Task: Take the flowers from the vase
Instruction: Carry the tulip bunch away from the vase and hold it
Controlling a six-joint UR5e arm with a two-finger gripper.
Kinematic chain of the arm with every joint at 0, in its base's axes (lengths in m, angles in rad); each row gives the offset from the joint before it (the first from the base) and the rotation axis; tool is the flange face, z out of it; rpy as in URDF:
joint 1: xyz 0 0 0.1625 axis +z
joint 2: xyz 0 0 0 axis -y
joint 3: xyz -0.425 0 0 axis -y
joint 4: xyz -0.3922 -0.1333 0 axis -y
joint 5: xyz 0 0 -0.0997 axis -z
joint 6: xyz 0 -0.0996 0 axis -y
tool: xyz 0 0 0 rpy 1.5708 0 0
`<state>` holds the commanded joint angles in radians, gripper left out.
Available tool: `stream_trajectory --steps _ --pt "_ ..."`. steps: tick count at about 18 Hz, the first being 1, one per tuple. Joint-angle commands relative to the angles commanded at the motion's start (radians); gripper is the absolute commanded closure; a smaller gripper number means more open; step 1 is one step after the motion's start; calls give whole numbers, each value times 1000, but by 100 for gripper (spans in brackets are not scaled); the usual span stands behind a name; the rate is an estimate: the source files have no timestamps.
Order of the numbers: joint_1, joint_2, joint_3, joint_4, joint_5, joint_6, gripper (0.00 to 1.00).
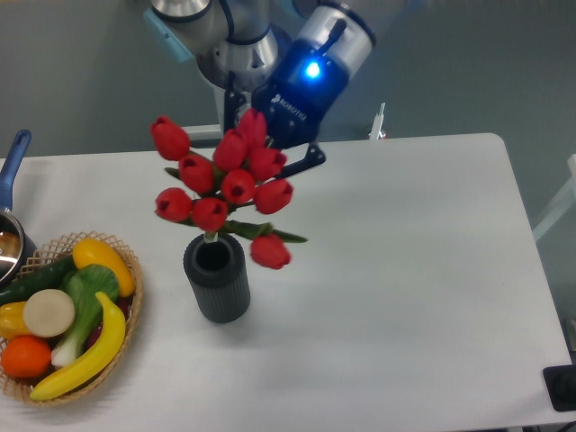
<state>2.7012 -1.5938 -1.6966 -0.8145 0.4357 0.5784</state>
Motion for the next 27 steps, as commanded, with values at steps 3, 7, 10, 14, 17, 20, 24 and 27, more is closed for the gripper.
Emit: stream_trajectory --steps 3,7,10,14,17,20,24,27 --pt "31 0 20 -2 -20 -35 100" --pt "68 3 20 -2 -14 -37 100" --pt "120 -3 18 5 -6 -22 100" --pt "140 -51 -1 6 93 138 100" --pt "135 -83 -3 3 382 277 100" --pt "135 -126 -5 2 567 369 100" --pt "127 -141 -11 -23 802 396 100" --pt "127 -155 -5 -47 851 415 100"
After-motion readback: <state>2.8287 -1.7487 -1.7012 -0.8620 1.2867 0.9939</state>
